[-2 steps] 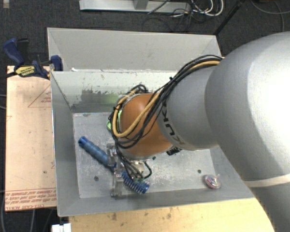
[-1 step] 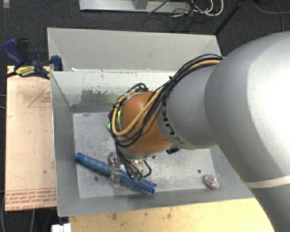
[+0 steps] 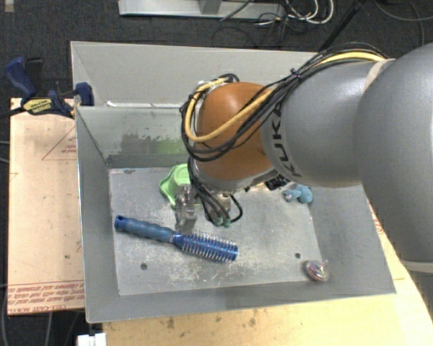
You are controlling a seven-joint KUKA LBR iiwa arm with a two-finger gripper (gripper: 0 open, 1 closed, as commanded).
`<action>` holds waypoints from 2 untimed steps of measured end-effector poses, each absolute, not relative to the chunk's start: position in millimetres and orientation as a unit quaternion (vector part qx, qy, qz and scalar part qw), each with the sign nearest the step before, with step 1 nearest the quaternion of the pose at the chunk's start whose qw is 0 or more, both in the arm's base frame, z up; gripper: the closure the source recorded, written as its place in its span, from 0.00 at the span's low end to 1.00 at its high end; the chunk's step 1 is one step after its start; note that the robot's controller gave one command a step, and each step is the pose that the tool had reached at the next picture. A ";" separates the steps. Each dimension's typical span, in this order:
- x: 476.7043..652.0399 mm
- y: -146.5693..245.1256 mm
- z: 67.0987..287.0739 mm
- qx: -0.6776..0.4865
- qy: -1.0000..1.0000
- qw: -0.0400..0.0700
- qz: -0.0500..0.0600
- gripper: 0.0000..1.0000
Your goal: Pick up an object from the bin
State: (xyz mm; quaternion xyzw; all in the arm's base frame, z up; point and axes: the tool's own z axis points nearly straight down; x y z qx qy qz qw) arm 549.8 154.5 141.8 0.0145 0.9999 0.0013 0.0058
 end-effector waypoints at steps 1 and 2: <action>545.8 155.6 137.1 0.013 1.000 0.000 0.001 0.00; 549.8 154.7 65.4 0.035 0.999 -0.003 0.000 0.00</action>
Offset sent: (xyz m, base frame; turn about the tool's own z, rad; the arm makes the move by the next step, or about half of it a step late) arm 0.0000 0.0000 0.0000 0.0000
